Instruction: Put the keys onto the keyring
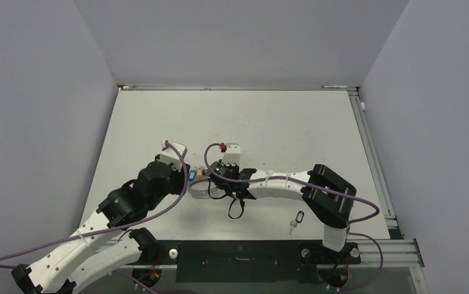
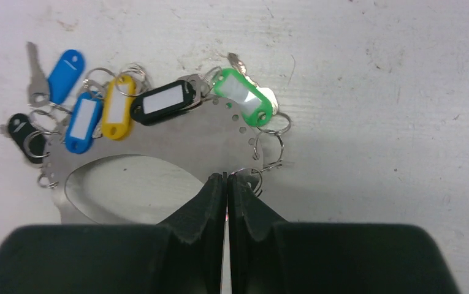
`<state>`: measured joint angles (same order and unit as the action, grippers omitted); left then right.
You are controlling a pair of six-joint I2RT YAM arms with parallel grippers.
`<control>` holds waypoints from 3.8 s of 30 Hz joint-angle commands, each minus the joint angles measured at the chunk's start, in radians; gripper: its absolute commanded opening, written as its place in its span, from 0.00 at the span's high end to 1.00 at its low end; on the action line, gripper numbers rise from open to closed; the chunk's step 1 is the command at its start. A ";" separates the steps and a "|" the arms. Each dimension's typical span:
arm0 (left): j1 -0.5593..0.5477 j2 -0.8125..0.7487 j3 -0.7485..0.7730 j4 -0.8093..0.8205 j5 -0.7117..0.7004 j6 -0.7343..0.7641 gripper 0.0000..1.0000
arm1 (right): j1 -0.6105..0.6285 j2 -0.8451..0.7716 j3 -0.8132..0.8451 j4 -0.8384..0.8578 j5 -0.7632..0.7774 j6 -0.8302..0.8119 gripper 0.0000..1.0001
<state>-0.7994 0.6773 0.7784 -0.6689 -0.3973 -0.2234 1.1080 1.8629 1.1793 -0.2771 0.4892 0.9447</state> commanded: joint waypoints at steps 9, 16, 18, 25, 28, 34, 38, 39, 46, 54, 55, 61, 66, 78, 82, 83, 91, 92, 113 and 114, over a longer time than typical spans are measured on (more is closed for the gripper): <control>-0.006 -0.003 0.010 0.046 -0.019 -0.002 0.52 | -0.013 -0.275 -0.219 0.400 -0.047 -0.058 0.95; -0.007 -0.036 -0.003 0.074 0.016 0.005 0.52 | -0.052 -0.414 -0.340 0.562 -0.099 -0.088 0.95; -0.007 -0.048 -0.008 0.084 0.028 0.008 0.51 | -0.068 -0.436 -0.356 0.577 -0.120 -0.097 0.95; -0.007 -0.053 -0.015 0.098 0.031 0.012 0.51 | -0.087 -0.347 -0.179 0.189 -0.091 -0.075 0.77; -0.006 -0.046 -0.013 0.098 0.035 0.013 0.51 | -0.059 -0.244 -0.065 -0.007 -0.089 -0.006 0.40; -0.004 -0.049 -0.014 0.097 0.038 0.015 0.51 | -0.039 -0.178 -0.057 -0.080 -0.096 0.136 0.32; -0.005 -0.051 -0.014 0.098 0.042 0.015 0.51 | -0.039 -0.135 -0.048 -0.086 -0.088 0.174 0.33; -0.006 -0.052 -0.014 0.097 0.041 0.015 0.51 | -0.040 -0.127 -0.046 -0.085 -0.084 0.181 0.35; -0.007 -0.056 -0.014 0.096 0.038 0.015 0.51 | -0.040 -0.092 -0.060 -0.096 -0.066 0.242 0.50; -0.007 -0.054 -0.016 0.097 0.044 0.015 0.51 | -0.055 -0.051 -0.068 -0.053 -0.053 0.230 0.65; -0.006 -0.053 -0.016 0.097 0.043 0.015 0.51 | -0.058 -0.043 -0.066 -0.051 -0.051 0.229 0.67; -0.007 -0.051 -0.016 0.097 0.041 0.016 0.51 | -0.062 -0.007 -0.065 -0.037 -0.070 0.227 0.72; -0.007 -0.047 -0.018 0.097 0.041 0.016 0.51 | -0.068 0.001 -0.068 -0.025 -0.084 0.219 0.91; -0.006 -0.033 -0.016 0.097 0.038 0.016 0.51 | -0.089 -0.068 -0.138 0.069 -0.162 0.170 0.82; -0.007 -0.029 -0.016 0.097 0.038 0.016 0.51 | -0.078 -0.059 -0.150 0.090 -0.214 0.179 0.81; -0.007 -0.029 -0.015 0.097 0.037 0.016 0.51 | -0.076 -0.055 -0.151 0.091 -0.221 0.182 0.81; -0.007 -0.024 -0.014 0.097 0.035 0.016 0.51 | -0.076 -0.101 -0.198 0.105 -0.227 0.190 0.81; -0.007 -0.024 -0.014 0.097 0.036 0.016 0.51 | -0.076 -0.112 -0.206 0.110 -0.229 0.187 0.81; -0.188 0.372 -0.024 0.276 0.186 0.219 0.45 | -0.449 -0.615 -0.436 0.094 -0.223 -0.199 0.41; -0.229 0.408 -0.013 0.279 0.172 0.306 0.44 | -0.471 -0.634 -0.443 0.087 -0.228 -0.210 0.41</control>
<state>-0.9081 0.9760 0.7071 -0.4576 -0.2329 -0.1600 0.7200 1.3067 0.7704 -0.1600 0.2745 0.8284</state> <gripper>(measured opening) 0.545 0.580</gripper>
